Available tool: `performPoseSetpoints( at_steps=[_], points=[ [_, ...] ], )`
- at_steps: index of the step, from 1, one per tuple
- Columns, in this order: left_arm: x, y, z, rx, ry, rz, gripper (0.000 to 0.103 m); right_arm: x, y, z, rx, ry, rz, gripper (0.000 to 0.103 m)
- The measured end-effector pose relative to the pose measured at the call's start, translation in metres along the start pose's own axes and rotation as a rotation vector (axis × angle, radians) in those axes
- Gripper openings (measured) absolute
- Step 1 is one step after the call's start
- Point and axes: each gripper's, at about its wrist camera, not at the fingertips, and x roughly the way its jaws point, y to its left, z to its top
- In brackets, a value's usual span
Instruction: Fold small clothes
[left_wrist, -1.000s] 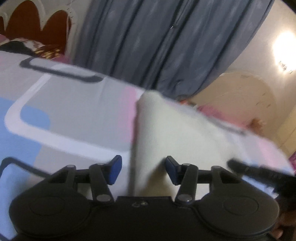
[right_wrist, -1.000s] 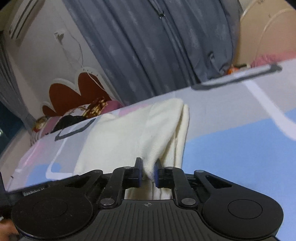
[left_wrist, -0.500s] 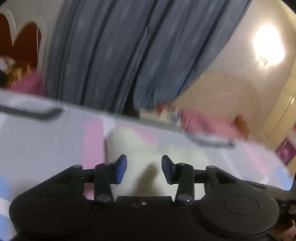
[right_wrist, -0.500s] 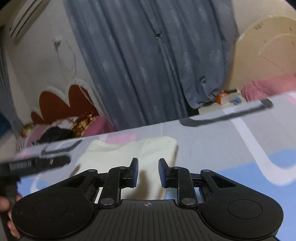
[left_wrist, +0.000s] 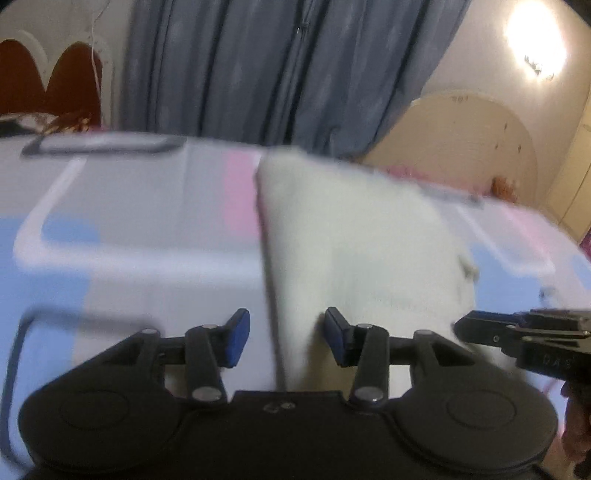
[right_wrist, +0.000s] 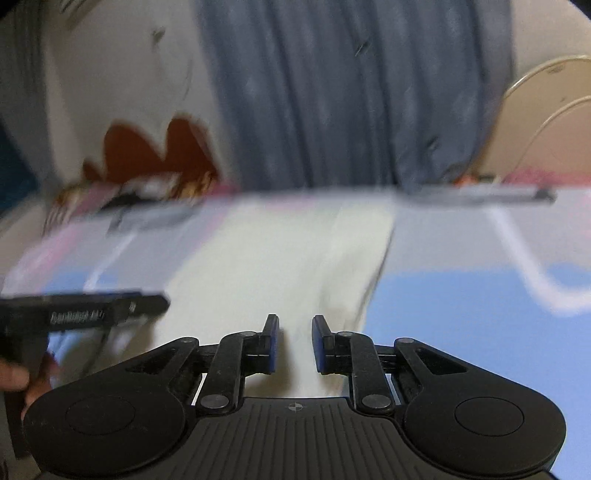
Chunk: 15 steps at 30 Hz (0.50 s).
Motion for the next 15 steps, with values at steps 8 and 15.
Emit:
performPoseSetpoints(
  at_steps=[8, 15],
  points=[
    [-0.026, -0.008, -0.026, 0.067, 0.008, 0.066, 0.076, -0.036, 0.011, -0.026, -0.020, -0.040, -0.083, 0.026],
    [-0.026, 0.012, 0.010, -0.059, -0.034, -0.022, 0.074, -0.037, -0.008, -0.018, 0.088, -0.040, -0.046, 0.045]
  ],
)
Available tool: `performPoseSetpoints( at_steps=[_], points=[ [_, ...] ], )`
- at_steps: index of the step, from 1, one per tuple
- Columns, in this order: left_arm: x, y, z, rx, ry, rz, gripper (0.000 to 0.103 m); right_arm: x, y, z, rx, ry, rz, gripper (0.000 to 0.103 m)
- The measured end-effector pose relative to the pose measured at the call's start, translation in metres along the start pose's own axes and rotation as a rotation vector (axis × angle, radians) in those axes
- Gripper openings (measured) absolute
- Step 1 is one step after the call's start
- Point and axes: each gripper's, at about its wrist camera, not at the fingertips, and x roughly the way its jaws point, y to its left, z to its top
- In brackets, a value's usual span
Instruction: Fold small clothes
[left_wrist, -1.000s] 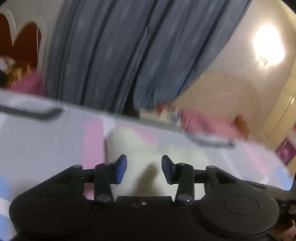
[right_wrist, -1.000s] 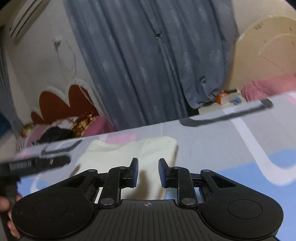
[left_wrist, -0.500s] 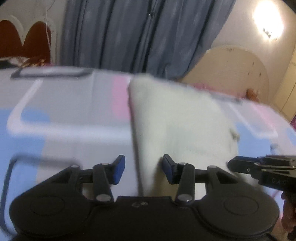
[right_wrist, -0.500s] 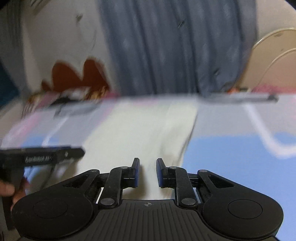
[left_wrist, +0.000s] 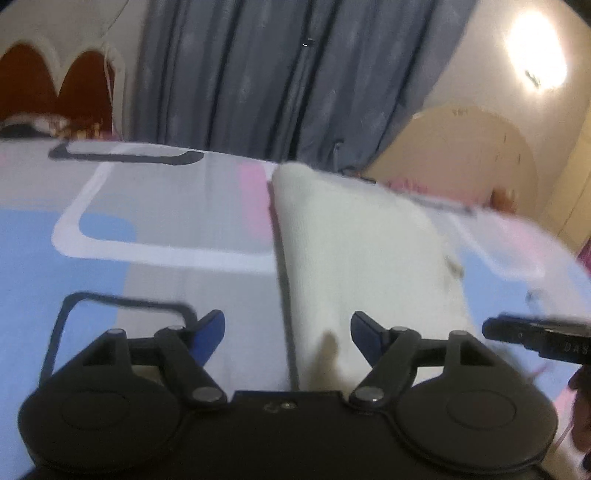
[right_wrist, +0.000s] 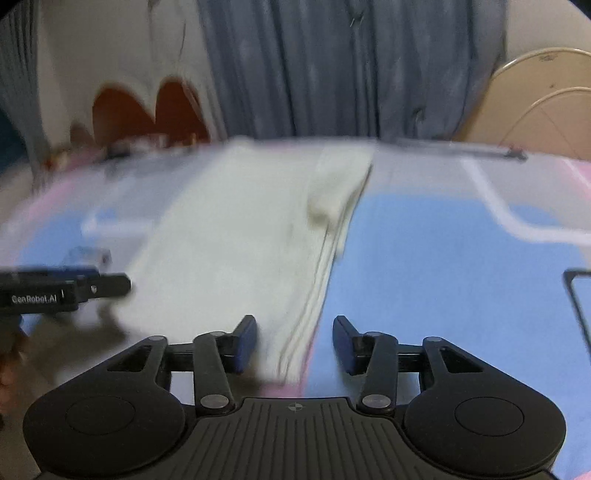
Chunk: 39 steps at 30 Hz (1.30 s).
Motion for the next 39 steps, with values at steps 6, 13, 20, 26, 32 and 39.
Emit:
performPoseSetpoints(
  at_steps=[6, 13, 20, 26, 32, 39],
  points=[
    [0.049, 0.016, 0.036, -0.098, 0.061, -0.067, 0.075, 0.032, -0.052, 0.037, 0.277, -0.055, 0.075, 0.045],
    [0.087, 0.031, 0.047, -0.241, 0.120, -0.139, 0.075, 0.089, -0.091, 0.057, 0.458, 0.026, 0.219, 0.046],
    [0.092, 0.035, 0.046, -0.271, 0.152, -0.200, 0.070, 0.104, -0.100, 0.054, 0.508, 0.040, 0.311, 0.052],
    [0.092, 0.022, 0.043, -0.226, 0.161, -0.187, 0.072, 0.105, -0.109, 0.057, 0.508, 0.056, 0.333, 0.052],
    [0.101, 0.007, 0.050, -0.212, 0.174, -0.161, 0.070, 0.105, -0.088, 0.064, 0.431, 0.064, 0.298, 0.052],
    [0.094, -0.023, 0.054, -0.082, 0.116, -0.068, 0.040, 0.090, -0.058, 0.064, 0.307, 0.041, 0.169, 0.035]
  ],
)
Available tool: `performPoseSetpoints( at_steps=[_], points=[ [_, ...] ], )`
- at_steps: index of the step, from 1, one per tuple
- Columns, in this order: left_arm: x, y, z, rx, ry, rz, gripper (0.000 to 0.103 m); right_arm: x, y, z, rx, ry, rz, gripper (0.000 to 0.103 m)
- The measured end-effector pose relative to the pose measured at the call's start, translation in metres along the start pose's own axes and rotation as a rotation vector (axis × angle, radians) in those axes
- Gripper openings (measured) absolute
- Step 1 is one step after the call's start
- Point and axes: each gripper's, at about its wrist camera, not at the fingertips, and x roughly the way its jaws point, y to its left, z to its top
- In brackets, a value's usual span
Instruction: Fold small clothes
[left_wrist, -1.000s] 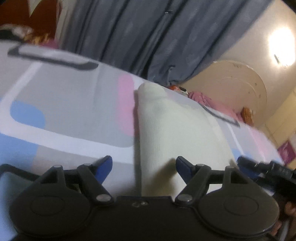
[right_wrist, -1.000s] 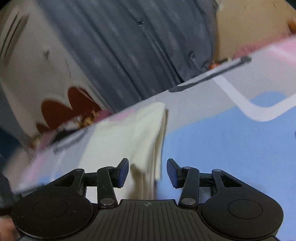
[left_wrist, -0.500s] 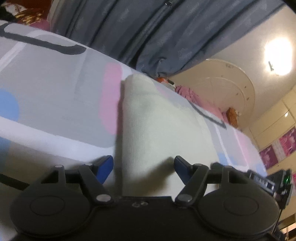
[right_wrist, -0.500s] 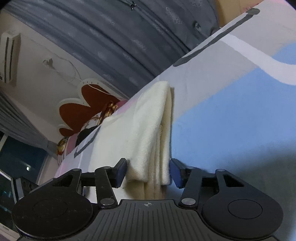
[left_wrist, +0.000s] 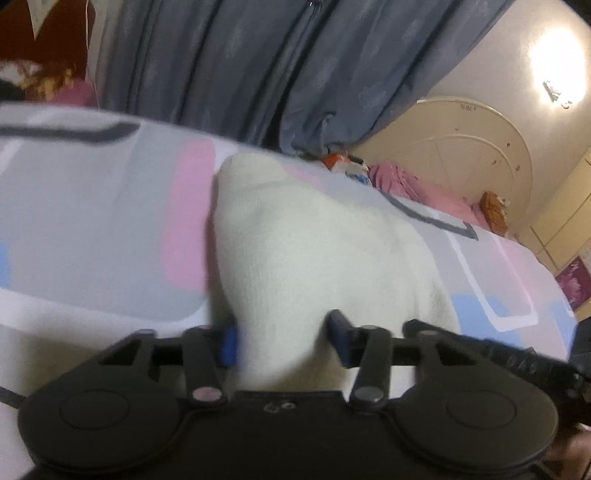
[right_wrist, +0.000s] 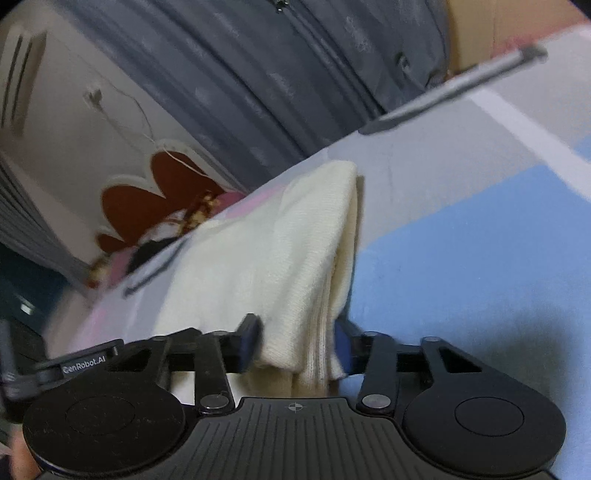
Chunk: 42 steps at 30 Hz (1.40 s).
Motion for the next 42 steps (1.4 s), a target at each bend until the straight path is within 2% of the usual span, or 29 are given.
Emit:
performPoseSetpoints(
  at_steps=[2, 4, 8, 12, 19, 30, 38, 42],
  points=[
    [-0.007, -0.005, -0.001, 0.025, -0.030, 0.018, 0.032, -0.003, 0.022, -0.002, -0.108, -0.026, -0.070, 0.030],
    [-0.019, -0.008, -0.002, 0.061, -0.062, 0.029, 0.029, -0.008, 0.040, -0.007, -0.178, -0.060, -0.106, 0.028],
    [-0.048, -0.012, -0.003, 0.124, -0.121, 0.028, 0.029, -0.027, 0.068, -0.015, -0.231, -0.099, -0.115, 0.027],
    [-0.085, 0.002, -0.003, 0.133, -0.164, 0.016, 0.029, -0.037, 0.101, -0.028, -0.262, -0.111, -0.109, 0.027],
    [-0.135, 0.041, -0.009, 0.158, -0.169, 0.059, 0.029, -0.032, 0.179, -0.064, -0.317, -0.121, -0.083, 0.027],
    [-0.199, 0.100, -0.018, 0.149, -0.202, 0.087, 0.029, -0.013, 0.272, -0.109, -0.339, -0.129, -0.040, 0.027],
    [-0.217, 0.140, -0.034, 0.111, -0.195, 0.090, 0.029, 0.009, 0.309, -0.137, -0.356, -0.099, -0.023, 0.027],
    [-0.219, 0.159, -0.045, 0.095, -0.179, 0.099, 0.029, 0.022, 0.314, -0.152, -0.353, -0.071, -0.019, 0.027]
  ],
)
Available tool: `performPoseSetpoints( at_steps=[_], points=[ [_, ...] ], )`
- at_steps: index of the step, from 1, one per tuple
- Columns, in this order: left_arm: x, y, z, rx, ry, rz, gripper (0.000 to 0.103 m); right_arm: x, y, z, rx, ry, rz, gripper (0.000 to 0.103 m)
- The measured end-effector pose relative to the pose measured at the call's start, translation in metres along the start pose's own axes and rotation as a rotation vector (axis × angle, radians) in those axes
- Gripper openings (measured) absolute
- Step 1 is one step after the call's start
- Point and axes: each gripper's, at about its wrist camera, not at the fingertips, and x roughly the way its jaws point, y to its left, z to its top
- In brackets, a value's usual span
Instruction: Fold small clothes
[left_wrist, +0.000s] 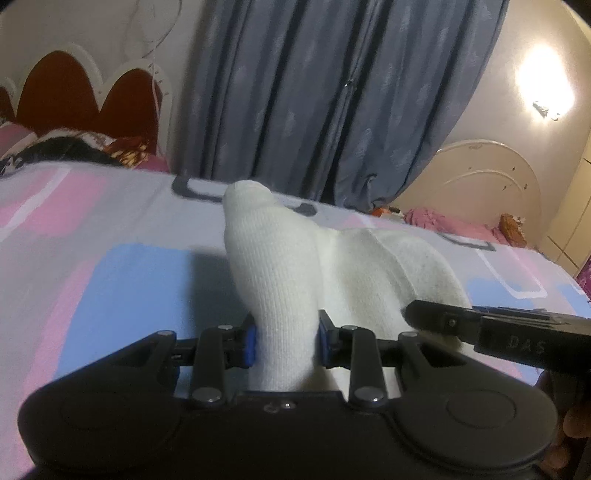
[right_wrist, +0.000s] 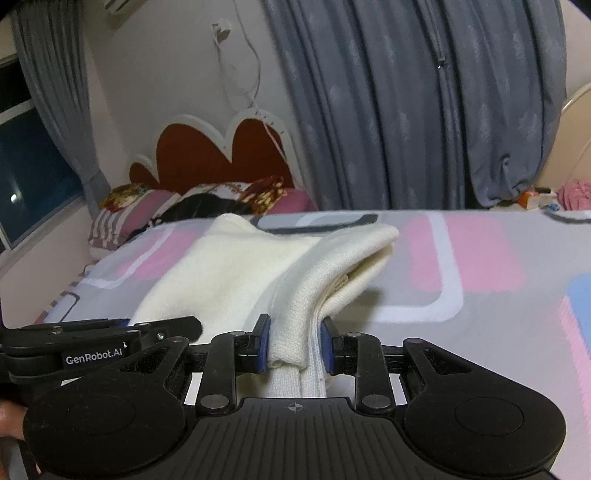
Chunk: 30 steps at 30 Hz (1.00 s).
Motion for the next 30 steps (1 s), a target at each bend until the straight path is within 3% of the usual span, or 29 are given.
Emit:
performPoseSetpoints(
  at_steps=[7, 9, 11, 14, 17, 19, 21, 23, 26, 27, 30],
  points=[
    [0.008, 0.024, -0.030, -0.029, 0.074, -0.003, 0.031, 0.023, -0.001, -0.030, 0.023, 0.068, 0.011, 0.027],
    [0.017, 0.029, -0.039, -0.014, 0.105, 0.024, 0.040, 0.031, -0.007, -0.038, 0.040, 0.093, -0.001, 0.027],
    [0.019, 0.034, -0.046, -0.002, 0.097, 0.045, 0.060, 0.041, -0.015, -0.045, 0.055, 0.123, -0.010, 0.027],
    [0.019, 0.045, -0.047, -0.022, 0.097, 0.050, 0.075, 0.047, -0.025, -0.053, 0.076, 0.141, -0.015, 0.027],
    [0.017, 0.062, -0.048, -0.076, 0.114, 0.029, 0.083, 0.045, -0.026, -0.053, 0.079, 0.141, -0.015, 0.027],
    [0.005, 0.071, -0.044, -0.112, 0.099, 0.024, 0.081, 0.039, -0.027, -0.050, 0.075, 0.145, -0.025, 0.033],
    [-0.011, 0.075, -0.038, -0.126, 0.031, 0.029, 0.073, 0.025, -0.023, -0.040, 0.037, 0.095, -0.102, 0.037],
    [-0.019, 0.077, -0.027, -0.149, -0.016, -0.019, 0.039, 0.012, -0.024, -0.027, 0.016, 0.035, -0.120, 0.036],
    [-0.004, 0.064, -0.013, -0.104, 0.013, -0.063, 0.034, 0.017, -0.013, -0.013, -0.048, 0.037, -0.058, 0.019],
    [0.007, 0.057, -0.011, -0.074, 0.043, -0.060, 0.034, 0.023, -0.008, -0.013, -0.072, 0.053, -0.053, 0.019],
    [0.039, 0.048, -0.018, -0.022, 0.142, -0.024, 0.038, 0.055, -0.002, -0.024, -0.140, 0.170, -0.134, 0.016]
  ],
)
